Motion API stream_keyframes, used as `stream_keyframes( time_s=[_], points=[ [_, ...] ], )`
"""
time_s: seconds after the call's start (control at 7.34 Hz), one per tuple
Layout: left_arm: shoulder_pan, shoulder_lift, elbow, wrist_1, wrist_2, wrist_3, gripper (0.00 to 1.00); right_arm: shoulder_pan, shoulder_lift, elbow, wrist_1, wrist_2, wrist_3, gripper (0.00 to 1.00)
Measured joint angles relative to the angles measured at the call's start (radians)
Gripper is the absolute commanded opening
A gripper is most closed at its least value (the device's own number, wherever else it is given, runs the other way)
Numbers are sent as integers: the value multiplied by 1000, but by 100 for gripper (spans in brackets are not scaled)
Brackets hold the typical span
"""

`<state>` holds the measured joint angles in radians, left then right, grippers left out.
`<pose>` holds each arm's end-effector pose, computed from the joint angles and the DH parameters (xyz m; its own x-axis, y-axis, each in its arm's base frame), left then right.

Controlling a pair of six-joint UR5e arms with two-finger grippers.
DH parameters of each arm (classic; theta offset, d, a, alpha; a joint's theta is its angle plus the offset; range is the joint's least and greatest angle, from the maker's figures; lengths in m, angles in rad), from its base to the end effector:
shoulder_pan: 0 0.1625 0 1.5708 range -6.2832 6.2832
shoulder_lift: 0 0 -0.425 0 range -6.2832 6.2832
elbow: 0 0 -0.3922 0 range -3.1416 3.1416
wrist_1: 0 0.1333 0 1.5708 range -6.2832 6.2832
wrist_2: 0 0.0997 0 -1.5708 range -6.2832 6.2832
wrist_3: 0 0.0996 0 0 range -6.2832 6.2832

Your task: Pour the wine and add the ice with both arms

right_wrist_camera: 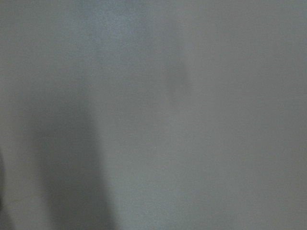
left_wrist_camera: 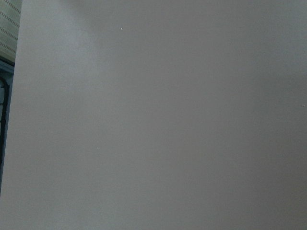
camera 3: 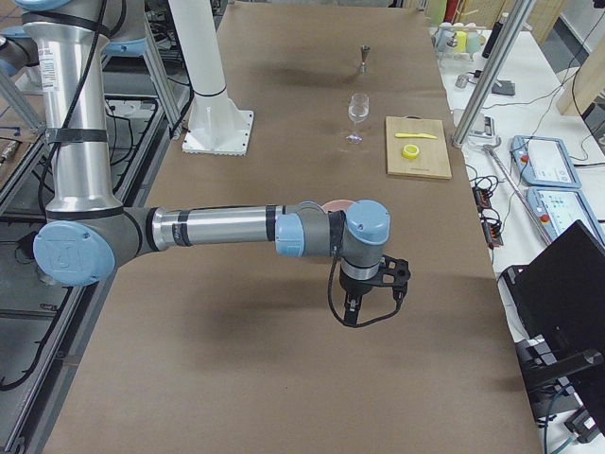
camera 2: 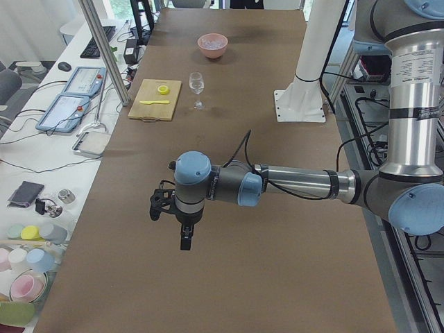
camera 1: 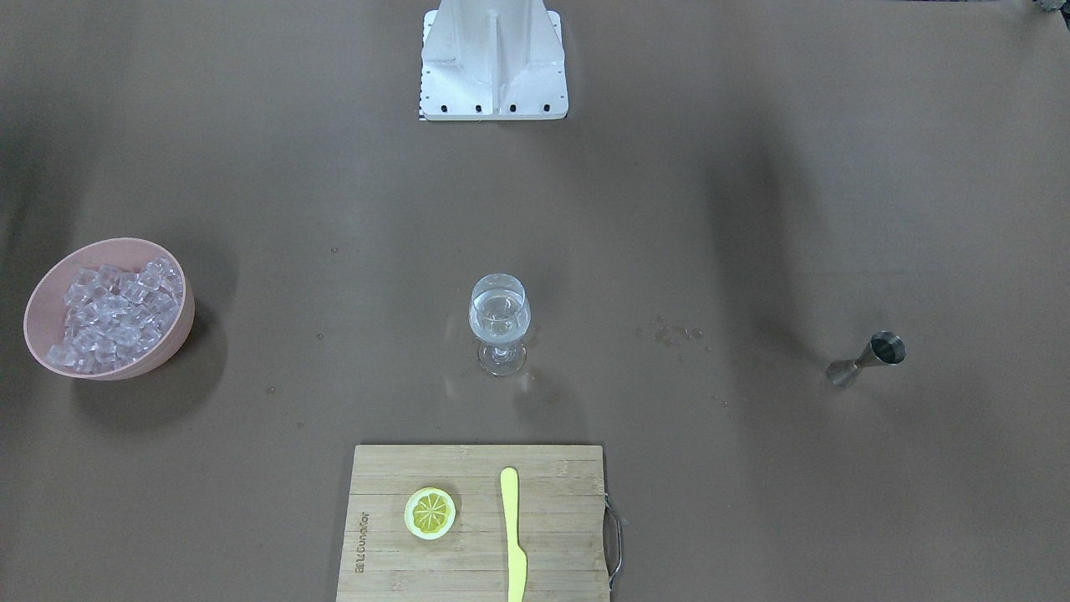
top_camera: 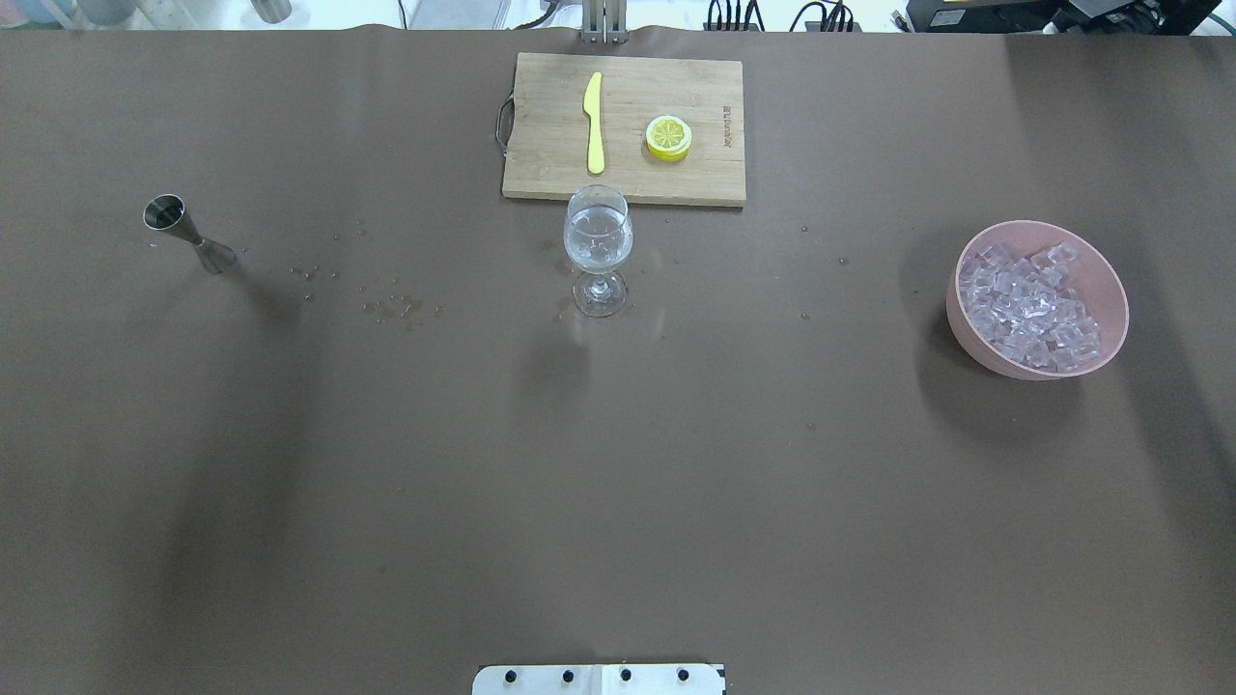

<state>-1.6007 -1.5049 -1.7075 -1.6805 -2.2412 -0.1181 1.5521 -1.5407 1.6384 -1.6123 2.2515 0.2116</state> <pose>-0.0856 -0.4730 0.6177 0.7776 -0.0284 -0.6281 0.1219 0.9868 0.1063 0.0611 -0.5082 0.6207 0.7629 0.1609 0.6261 -0.1448 0.9865 -0.0771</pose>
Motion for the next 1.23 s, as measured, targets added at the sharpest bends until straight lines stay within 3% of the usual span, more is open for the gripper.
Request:
stream_keyframes(
  time_s=[0.82, 1.23],
  points=[
    [1, -11, -7, 1, -22, -10, 98, -13, 2, -4, -1, 12, -9, 100],
    [15, -24, -73, 7, -64, -115, 98, -14, 2, -1, 0, 20, -8, 100]
  ],
)
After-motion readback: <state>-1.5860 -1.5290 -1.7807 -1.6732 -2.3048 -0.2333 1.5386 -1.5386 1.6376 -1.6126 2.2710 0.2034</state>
